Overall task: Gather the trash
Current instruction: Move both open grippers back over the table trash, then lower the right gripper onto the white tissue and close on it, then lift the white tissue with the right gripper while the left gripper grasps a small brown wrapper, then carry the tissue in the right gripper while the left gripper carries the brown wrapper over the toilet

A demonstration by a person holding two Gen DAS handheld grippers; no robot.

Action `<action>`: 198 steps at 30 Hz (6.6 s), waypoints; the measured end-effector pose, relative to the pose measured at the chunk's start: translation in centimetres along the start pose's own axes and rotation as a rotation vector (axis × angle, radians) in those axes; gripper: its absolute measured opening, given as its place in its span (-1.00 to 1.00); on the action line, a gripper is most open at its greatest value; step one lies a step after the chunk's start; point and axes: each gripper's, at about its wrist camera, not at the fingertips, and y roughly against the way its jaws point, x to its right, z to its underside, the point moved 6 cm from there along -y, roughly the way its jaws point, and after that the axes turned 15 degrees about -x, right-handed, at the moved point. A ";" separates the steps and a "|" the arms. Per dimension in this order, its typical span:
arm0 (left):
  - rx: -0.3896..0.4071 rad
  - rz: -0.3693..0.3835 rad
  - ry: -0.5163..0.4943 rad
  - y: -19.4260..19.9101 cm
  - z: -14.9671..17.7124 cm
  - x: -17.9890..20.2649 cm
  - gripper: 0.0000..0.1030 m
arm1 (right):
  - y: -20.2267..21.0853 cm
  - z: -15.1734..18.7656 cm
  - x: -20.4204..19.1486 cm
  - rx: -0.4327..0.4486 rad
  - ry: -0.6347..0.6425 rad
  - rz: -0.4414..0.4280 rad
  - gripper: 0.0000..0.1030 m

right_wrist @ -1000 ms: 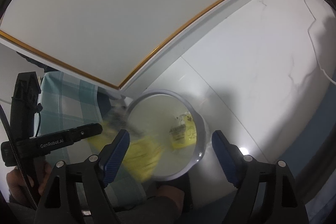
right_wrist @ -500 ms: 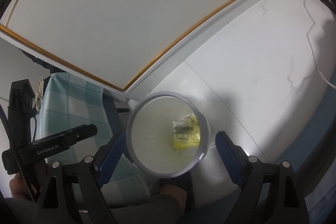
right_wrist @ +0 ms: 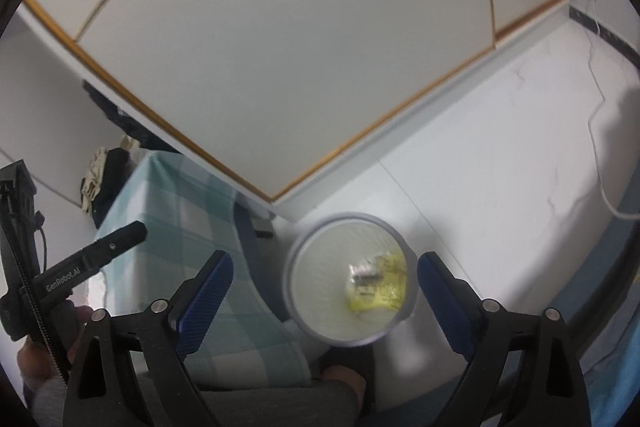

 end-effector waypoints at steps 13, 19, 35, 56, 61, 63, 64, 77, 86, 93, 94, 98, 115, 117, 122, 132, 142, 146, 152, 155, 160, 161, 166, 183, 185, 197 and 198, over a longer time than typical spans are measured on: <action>0.260 -0.063 0.178 9.8 1.9 -8.5 0.52 | 6.9 0.1 -12.7 0.187 0.225 -0.123 0.99; 0.362 -0.121 0.256 14.0 3.9 -13.6 0.64 | 8.0 1.5 -19.9 0.214 0.362 -0.182 1.00; 0.484 -0.149 0.458 18.7 10.2 -26.3 0.66 | 4.4 5.8 -35.6 0.164 0.640 -0.219 1.00; 0.415 -0.030 0.712 16.6 15.3 -37.3 0.66 | -13.2 10.6 -48.8 -0.164 1.029 -0.026 1.00; 0.404 -0.011 0.749 16.4 15.6 -38.7 0.66 | -18.8 11.6 -49.4 -0.274 1.102 0.049 1.00; 0.400 0.000 0.757 16.2 15.7 -39.0 0.66 | -20.7 11.8 -49.6 -0.301 1.115 0.070 1.00; 0.394 0.007 0.760 16.1 15.7 -39.1 0.66 | -21.6 11.9 -49.6 -0.315 1.124 0.082 1.00; 0.331 0.009 0.766 14.6 15.2 -40.0 0.66 | -24.6 13.3 -49.5 -0.362 1.219 0.176 0.43; 0.303 -0.023 0.756 14.0 14.8 -39.9 0.66 | -23.3 11.7 -48.5 -0.392 1.161 0.112 -0.36; 0.292 -0.051 0.757 13.6 14.5 -39.9 0.66 | -22.4 11.0 -47.6 -0.380 1.152 0.102 -0.94; 0.290 -0.053 0.757 13.6 14.4 -39.9 0.66 | -22.1 10.9 -47.5 -0.373 1.153 0.097 -0.96; 0.279 -0.062 0.761 13.2 14.2 -39.9 0.66 | -20.5 10.7 -47.9 -0.339 1.165 0.061 -0.97; -0.050 -0.121 0.548 6.0 11.6 -41.4 0.66 | -16.8 4.9 -47.1 -0.332 0.985 -0.134 -0.98; -0.085 -0.102 0.492 4.9 11.0 -41.5 0.66 | -16.3 4.3 -46.9 -0.327 0.967 -0.152 -0.98; -0.129 -0.052 0.456 3.6 10.9 -41.3 0.66 | -15.7 3.0 -46.4 -0.365 0.904 -0.241 -0.98; -0.175 -0.101 0.396 2.3 11.2 -40.6 0.65 | -15.7 0.9 -45.4 -0.467 0.735 -0.440 -0.97; -0.209 -0.140 0.369 1.1 11.4 -40.7 0.65 | -18.4 1.7 -44.0 -0.415 0.859 -0.043 -0.98; -0.214 -0.181 0.334 1.0 11.4 -40.2 0.54 | -18.9 1.6 -43.4 -0.396 0.885 0.044 -0.98; -0.195 -0.167 0.308 1.6 11.3 -39.8 -0.13 | -19.6 -0.1 -41.5 -0.409 0.811 0.072 -0.97; -0.195 -0.155 0.311 1.6 11.4 -39.6 -0.20 | -19.0 -0.7 -41.2 -0.393 0.778 0.035 -0.97; -0.178 -0.097 0.343 1.8 11.4 -40.1 -0.67 | -17.7 -0.8 -42.1 -0.382 0.761 -0.086 -0.97; -0.175 -0.091 0.346 1.7 11.4 -40.1 -0.67 | -17.8 -0.4 -42.4 -0.409 0.759 -0.126 -0.97; -0.169 -0.087 0.352 1.6 11.4 -40.0 -0.69 | -18.2 1.2 -42.9 -0.483 0.774 -0.184 -0.97; -0.136 -0.069 0.382 3.3 11.6 -39.5 -0.91 | -19.6 2.1 -39.4 -0.460 0.865 0.080 0.07; -0.134 -0.068 0.386 3.3 11.7 -39.6 -0.92 | -19.6 2.6 -39.1 -0.452 0.900 0.118 0.07; -0.119 -0.046 0.408 3.6 11.9 -39.9 -0.94 | -19.0 3.8 -38.4 -0.444 0.932 0.162 -0.94; -0.116 -0.043 0.409 3.7 11.9 -39.8 -0.95 | -18.8 3.8 -38.6 -0.431 0.922 0.155 -0.95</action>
